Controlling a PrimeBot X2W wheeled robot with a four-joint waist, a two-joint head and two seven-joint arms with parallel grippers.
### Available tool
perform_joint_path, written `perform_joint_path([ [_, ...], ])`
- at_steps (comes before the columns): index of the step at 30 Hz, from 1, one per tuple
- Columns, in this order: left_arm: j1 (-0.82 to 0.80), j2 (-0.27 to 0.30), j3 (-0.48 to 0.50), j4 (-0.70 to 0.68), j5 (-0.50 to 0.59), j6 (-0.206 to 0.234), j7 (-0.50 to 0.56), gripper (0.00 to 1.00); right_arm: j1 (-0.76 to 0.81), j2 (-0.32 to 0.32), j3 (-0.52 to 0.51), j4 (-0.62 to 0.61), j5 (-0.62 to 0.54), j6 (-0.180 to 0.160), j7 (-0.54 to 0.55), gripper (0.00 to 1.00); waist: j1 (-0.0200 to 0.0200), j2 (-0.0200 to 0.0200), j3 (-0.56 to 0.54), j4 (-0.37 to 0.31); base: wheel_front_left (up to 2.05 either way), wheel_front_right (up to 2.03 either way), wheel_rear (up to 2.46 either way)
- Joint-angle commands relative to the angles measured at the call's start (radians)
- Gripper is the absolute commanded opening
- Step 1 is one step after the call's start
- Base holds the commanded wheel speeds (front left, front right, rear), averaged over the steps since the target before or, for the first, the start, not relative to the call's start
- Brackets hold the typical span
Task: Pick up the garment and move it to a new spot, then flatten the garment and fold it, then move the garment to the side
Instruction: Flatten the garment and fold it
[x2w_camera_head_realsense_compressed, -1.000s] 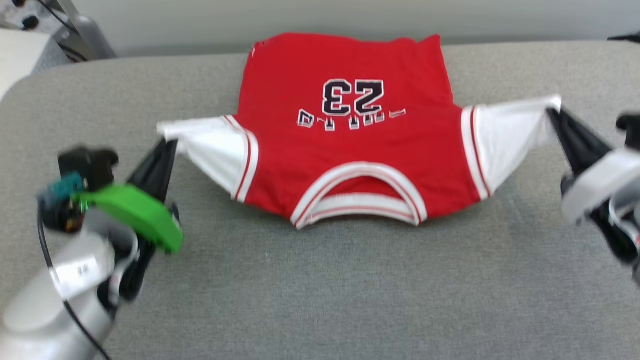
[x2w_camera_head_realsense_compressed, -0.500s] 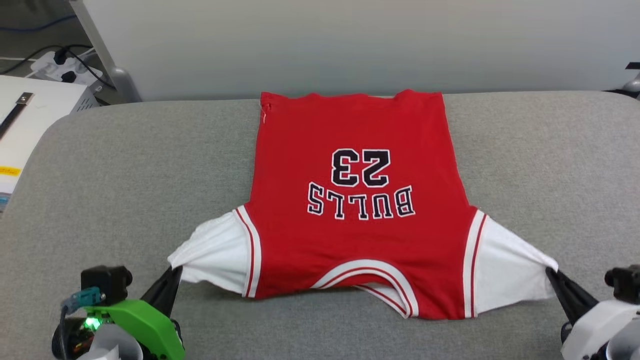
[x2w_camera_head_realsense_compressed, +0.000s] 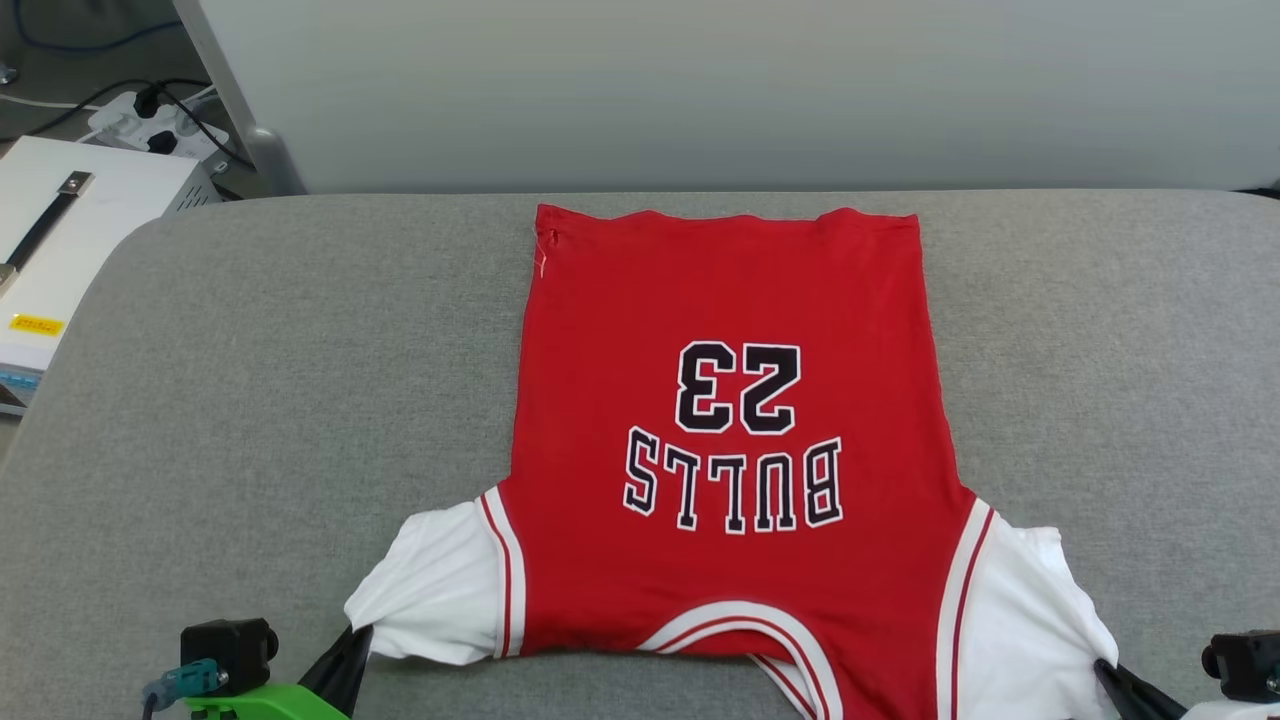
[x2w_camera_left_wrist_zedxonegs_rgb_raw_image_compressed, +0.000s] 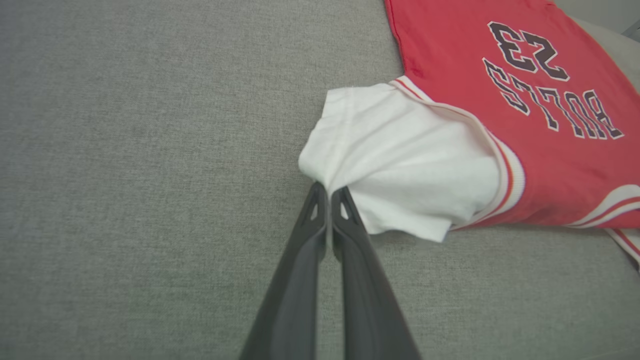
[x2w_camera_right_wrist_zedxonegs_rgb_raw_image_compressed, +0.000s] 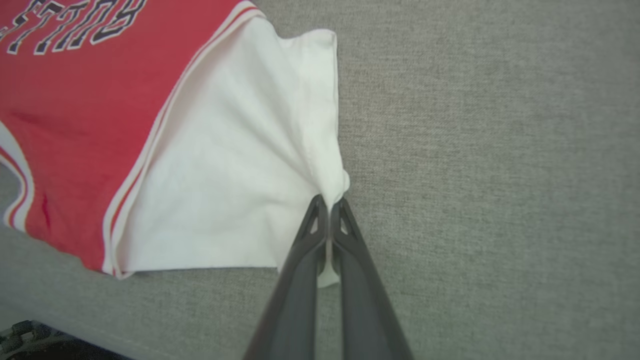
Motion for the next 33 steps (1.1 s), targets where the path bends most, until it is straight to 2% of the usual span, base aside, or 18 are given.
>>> perform_joint_path([
  [1, -0.007, -0.006, 0.002, -0.002, 0.013, 0.010, -0.009, 0.00, -0.008, 0.007, -0.015, -0.010, -0.017, -0.001, 0.011, 0.15, 0.0001, 0.0000, 0.007, -0.001, 0.00, 0.00, 0.00],
  [2, -0.012, -0.009, -0.001, -0.004, 0.019, 0.011, -0.010, 0.00, -0.015, 0.011, -0.024, -0.014, -0.023, -0.001, 0.018, 0.77, 0.0001, 0.0000, 0.010, -0.001, 0.00, 0.00, 0.00],
  [3, -0.020, -0.012, -0.003, -0.007, 0.029, 0.012, -0.011, 0.00, -0.025, 0.014, -0.032, -0.021, -0.034, -0.001, 0.028, 1.00, 0.0001, 0.0000, 0.014, 0.000, 0.00, 0.00, 0.00],
  [10, -0.066, -0.037, 0.006, -0.056, 0.079, 0.033, -0.020, 0.00, -0.151, -0.003, -0.089, -0.106, -0.093, -0.001, 0.037, 1.00, 0.0001, 0.0000, 0.062, 0.011, 0.00, 0.00, 0.00],
  [14, -0.094, -0.055, 0.032, -0.102, 0.107, 0.047, -0.027, 0.00, -0.285, -0.031, -0.157, -0.167, -0.118, -0.001, 0.053, 1.00, 0.0001, 0.0000, 0.119, 0.033, 0.00, 0.00, 0.00],
  [18, -0.135, -0.072, 0.051, -0.152, 0.161, 0.062, -0.030, 0.00, -0.459, -0.062, -0.208, -0.214, -0.131, -0.001, 0.130, 1.00, 0.0001, 0.0000, 0.199, 0.071, 0.00, 0.00, 0.00],
  [24, -0.205, -0.118, 0.065, -0.203, 0.239, 0.077, -0.032, 0.00, -0.767, -0.115, -0.189, -0.182, -0.114, -0.001, 0.399, 1.00, 0.0001, 0.0000, 0.342, 0.135, 0.00, 0.00, 0.00],
  [29, -0.250, -0.166, 0.086, -0.236, 0.294, 0.074, -0.033, 0.00, -1.006, -0.146, -0.115, -0.075, -0.084, -0.001, 0.696, 1.00, 0.0001, 0.0000, 0.439, 0.182, 0.00, 0.00, 0.00],
  [33, -0.271, -0.212, 0.115, -0.259, 0.332, 0.062, -0.033, 0.00, -1.139, -0.145, -0.069, 0.012, -0.059, -0.001, 0.890, 1.00, 0.0001, 0.0000, 0.501, 0.213, 0.00, 0.00, 0.00],
])
